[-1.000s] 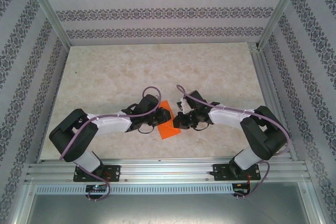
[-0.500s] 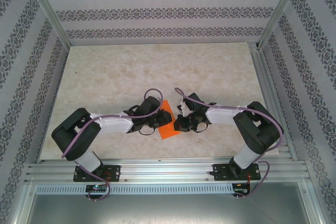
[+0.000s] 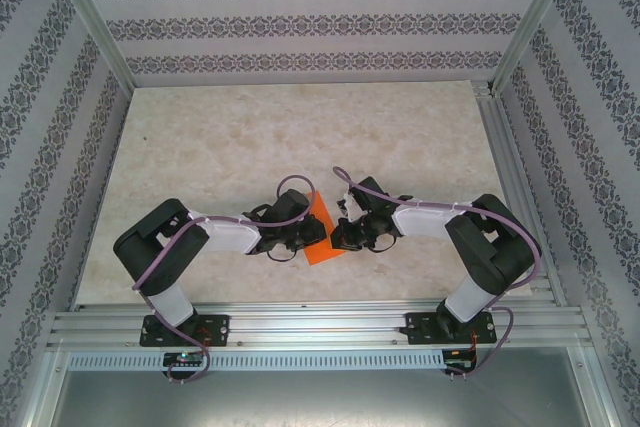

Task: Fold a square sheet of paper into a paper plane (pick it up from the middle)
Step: Fold the triangle a second time at the center of the table.

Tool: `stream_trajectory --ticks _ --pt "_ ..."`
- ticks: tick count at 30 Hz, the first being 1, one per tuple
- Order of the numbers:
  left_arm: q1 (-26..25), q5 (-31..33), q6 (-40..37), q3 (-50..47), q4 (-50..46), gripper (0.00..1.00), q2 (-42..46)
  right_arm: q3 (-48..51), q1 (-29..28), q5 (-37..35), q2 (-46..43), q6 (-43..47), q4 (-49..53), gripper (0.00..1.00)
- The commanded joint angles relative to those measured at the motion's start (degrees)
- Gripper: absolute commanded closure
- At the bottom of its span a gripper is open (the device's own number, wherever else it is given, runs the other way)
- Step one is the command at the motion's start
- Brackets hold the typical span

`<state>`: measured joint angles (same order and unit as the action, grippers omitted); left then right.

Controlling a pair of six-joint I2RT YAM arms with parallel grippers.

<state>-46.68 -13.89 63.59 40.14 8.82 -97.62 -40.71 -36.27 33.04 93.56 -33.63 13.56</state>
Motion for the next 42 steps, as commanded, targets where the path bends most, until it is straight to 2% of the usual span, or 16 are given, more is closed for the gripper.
stream_trajectory --ticks 1,7,17,25,32,35,38,42 --pt "-0.7 2.6 0.8 -1.1 -0.5 0.81 -1.3 -0.1 -0.5 -1.6 -0.1 1.5 2.3 0.94" --pt "-0.7 2.9 0.2 -0.9 -2.1 0.81 -1.1 -0.1 0.6 -8.0 1.3 5.0 8.9 0.94" --pt "-0.8 3.9 -0.7 0.1 -4.7 0.82 -1.6 5.0 3.8 -4.2 -4.8 4.3 7.9 0.94" --pt "-0.7 3.0 -0.4 0.5 -3.6 0.81 -1.8 6.1 6.4 -4.3 -9.2 5.2 10.6 0.93" --pt "-0.7 2.0 -2.3 4.1 -5.9 0.77 2.7 5.1 6.0 -3.4 -14.7 3.7 4.9 0.82" --pt "-0.6 4.6 -4.3 6.8 -11.7 0.75 5.9 4.1 5.4 -2.8 -13.1 3.2 2.8 0.78" --pt "-0.4 8.3 -5.0 7.5 -16.5 0.72 8.8 2.7 3.9 -2.7 -10.3 2.9 0.5 0.7" --pt "0.5 9.9 -3.9 6.6 -19.8 0.71 10.3 0.5 2.3 -2.9 -6.2 3.8 -0.4 0.59"
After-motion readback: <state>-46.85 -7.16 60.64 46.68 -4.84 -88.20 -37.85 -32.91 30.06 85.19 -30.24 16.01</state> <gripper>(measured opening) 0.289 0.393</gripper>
